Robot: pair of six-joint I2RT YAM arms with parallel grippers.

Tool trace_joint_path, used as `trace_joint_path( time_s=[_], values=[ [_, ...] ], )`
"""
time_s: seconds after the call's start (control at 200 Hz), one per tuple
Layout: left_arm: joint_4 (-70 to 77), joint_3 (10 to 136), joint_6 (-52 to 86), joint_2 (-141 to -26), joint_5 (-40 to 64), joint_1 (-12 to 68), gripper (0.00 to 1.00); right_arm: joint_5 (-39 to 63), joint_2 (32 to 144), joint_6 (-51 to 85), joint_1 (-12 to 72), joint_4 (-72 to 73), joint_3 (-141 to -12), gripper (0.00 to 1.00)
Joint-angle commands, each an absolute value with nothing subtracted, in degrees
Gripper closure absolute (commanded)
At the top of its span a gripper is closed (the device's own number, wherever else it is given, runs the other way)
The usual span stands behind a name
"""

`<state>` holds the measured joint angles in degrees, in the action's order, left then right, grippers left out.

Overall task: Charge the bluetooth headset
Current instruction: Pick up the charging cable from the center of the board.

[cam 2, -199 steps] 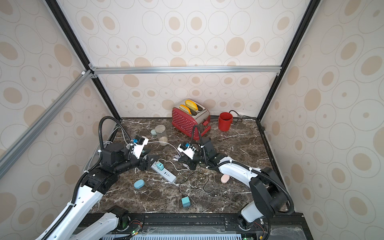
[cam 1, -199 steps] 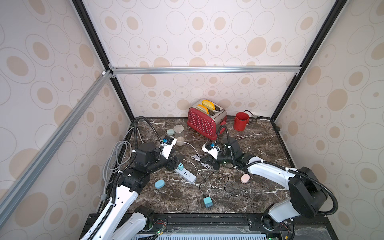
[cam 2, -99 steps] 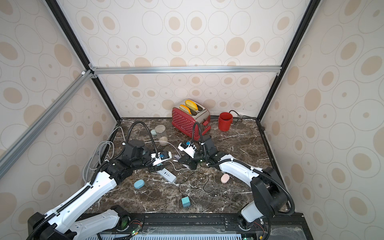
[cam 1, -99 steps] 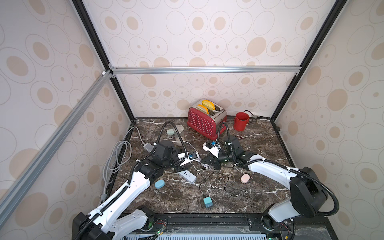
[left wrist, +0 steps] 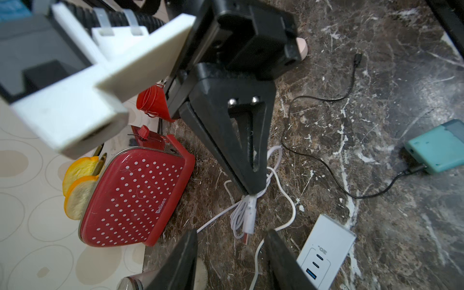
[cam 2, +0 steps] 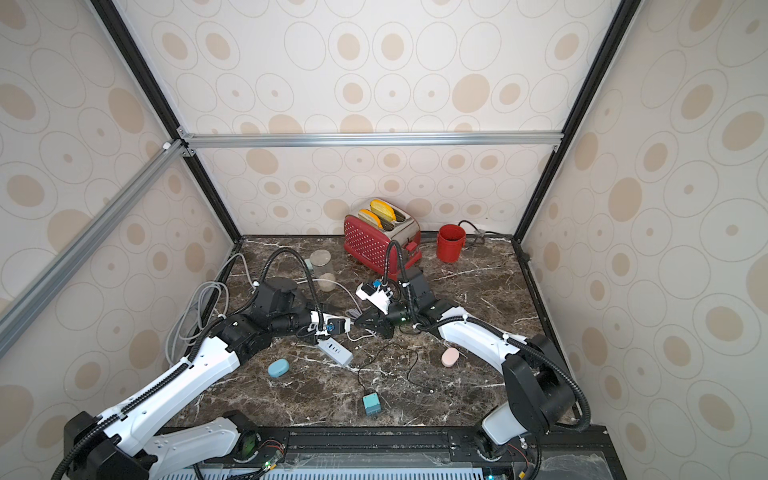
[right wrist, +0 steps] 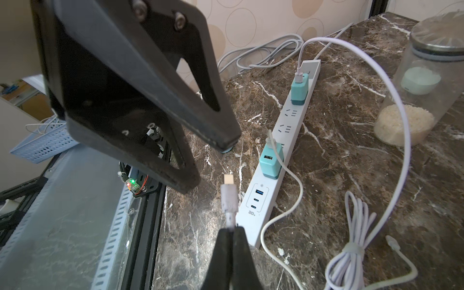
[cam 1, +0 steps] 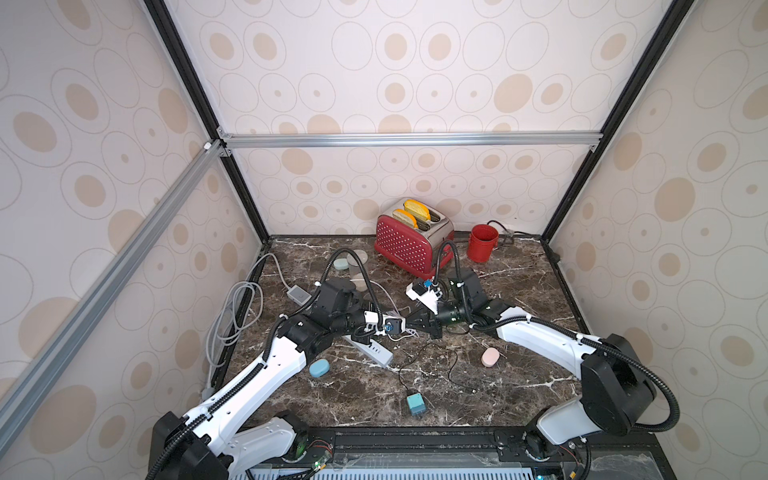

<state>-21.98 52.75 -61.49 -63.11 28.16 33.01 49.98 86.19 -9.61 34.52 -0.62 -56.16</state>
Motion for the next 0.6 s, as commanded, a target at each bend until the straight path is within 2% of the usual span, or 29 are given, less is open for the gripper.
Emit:
trace_joint_path(
  time_s=[0.0, 0.255, 0.596],
  values=[
    [-24.6, 55.4, -65.7, -63.5, 31.0, 33.6, 0.54, 52.3, 86.4, -9.1, 34.0, 0.2, -58.0, 1.00],
    [-25.1, 58.0, -68.1, -67.3, 30.8, 34.2, 0.54, 54.7, 86.7, -7.0, 34.0, 3.0, -57.3, 1.00],
    [-27.0, 59.4, -69.3, -68.2, 30.9, 34.3, 0.67, 55.5, 86.7, -5.1, 33.9, 4.6, -57.1, 1.00]
  ],
)
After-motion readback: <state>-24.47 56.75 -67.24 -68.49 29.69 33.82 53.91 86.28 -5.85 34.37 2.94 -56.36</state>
